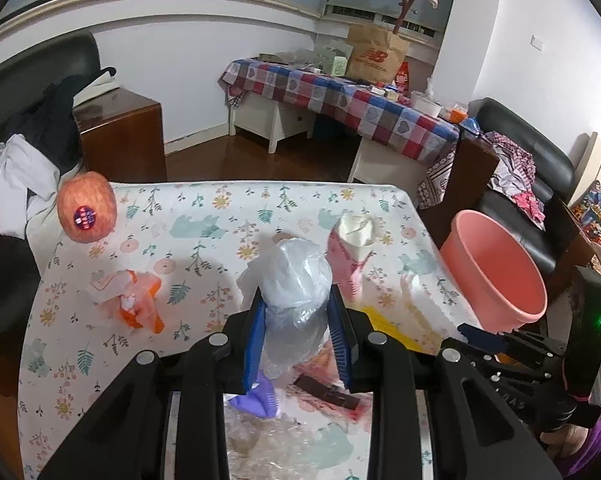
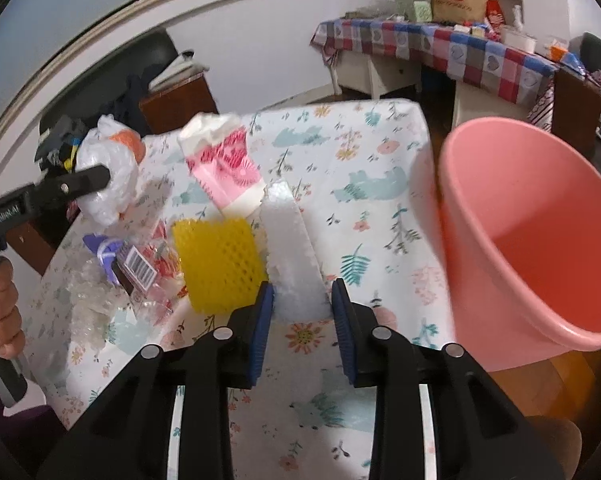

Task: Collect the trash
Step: 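Carry the bag and foam strip with both tools over the pink bucket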

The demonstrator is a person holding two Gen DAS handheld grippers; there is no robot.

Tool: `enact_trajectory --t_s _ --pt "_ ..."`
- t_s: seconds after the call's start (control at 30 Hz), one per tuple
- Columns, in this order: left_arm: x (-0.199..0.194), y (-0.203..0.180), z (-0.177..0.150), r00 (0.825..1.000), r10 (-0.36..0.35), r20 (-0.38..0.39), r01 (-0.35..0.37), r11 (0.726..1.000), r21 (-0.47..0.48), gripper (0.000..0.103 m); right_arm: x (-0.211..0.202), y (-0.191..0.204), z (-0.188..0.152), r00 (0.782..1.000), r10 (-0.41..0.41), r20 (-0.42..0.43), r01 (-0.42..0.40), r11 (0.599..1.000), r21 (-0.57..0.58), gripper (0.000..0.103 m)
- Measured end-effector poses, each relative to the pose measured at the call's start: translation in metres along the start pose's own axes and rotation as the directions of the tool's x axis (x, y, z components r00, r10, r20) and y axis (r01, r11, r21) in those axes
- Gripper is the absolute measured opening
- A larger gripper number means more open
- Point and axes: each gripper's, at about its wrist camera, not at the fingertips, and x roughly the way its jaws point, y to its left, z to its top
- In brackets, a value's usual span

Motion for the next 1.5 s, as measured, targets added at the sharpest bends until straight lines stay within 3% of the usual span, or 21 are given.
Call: enact_trajectory --t_s 0.4,0.9,1.2,1.5 --pt "0.004 -0.052 0.011 0.993 -0.120 0.022 0.118 0.991 0.059 0.029 -0.044 -0.045 0.005 0.990 -0.059 0.126 0.042 0.990 0.135 0.031" --pt "0.029 -0.164 0.026 0.957 -0.289 0.013 0.282 0.944 0.173 0.029 -0.076 -0.121 -0.011 0.966 -0.188 0.179 0.124 0.940 0.319 0.031" --pt "0.057 -0.213 0.017 0.945 -0.322 -0.064 0.328 0.920 0.215 0.029 -0.074 -0.145 -0.018 0.962 -0.217 0.164 0.143 0.917 0.373 0.031" --pt "0.087 -0.230 0.008 0.936 -0.322 -0.140 0.346 0.914 0.211 0.029 -0.068 -0.151 -0.019 0.961 -0.226 0.157 0.151 0.910 0.385 0.031"
